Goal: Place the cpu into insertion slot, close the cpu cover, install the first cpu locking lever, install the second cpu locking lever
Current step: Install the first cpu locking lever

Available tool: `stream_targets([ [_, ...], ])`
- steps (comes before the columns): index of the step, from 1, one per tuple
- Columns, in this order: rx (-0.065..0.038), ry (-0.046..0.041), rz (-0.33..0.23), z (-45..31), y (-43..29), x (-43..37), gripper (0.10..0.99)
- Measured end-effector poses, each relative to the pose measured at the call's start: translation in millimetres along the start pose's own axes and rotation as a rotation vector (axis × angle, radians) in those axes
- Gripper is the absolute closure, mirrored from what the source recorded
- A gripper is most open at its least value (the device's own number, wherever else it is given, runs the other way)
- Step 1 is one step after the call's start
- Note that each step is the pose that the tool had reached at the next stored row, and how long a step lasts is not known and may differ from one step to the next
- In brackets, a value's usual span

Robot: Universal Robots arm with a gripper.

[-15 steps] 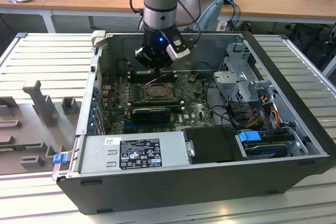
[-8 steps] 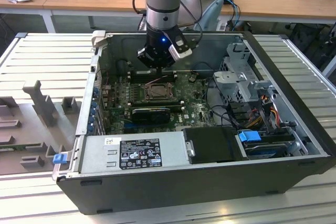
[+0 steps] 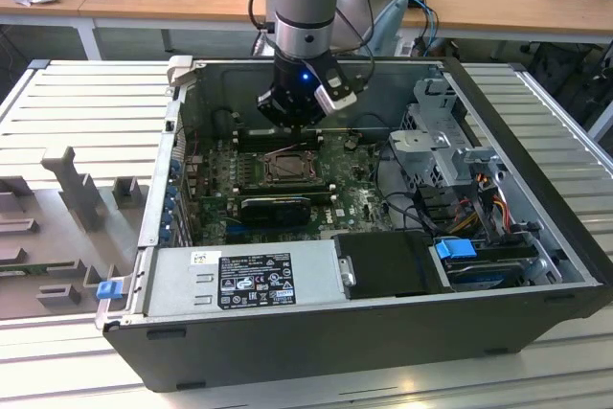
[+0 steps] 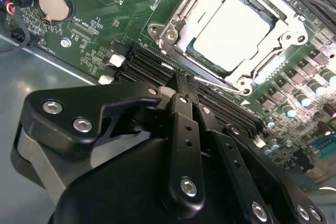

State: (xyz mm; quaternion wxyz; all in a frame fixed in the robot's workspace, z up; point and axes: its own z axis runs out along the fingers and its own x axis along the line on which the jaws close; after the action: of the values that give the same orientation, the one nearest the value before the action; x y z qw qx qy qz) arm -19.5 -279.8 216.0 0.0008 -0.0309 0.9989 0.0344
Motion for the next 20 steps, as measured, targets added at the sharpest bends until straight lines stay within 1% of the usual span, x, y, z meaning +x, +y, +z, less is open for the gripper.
stream_targets([
  [5,0.0,-0.0009,0.001,4.1,-0.5,-0.5,0.98],
  [9,0.0,-0.001,0.002,8.3,-0.9,-2.4,0.98],
  [20,0.001,-0.0006,0.002,12.5,-2.0,-2.7,0.98],
])
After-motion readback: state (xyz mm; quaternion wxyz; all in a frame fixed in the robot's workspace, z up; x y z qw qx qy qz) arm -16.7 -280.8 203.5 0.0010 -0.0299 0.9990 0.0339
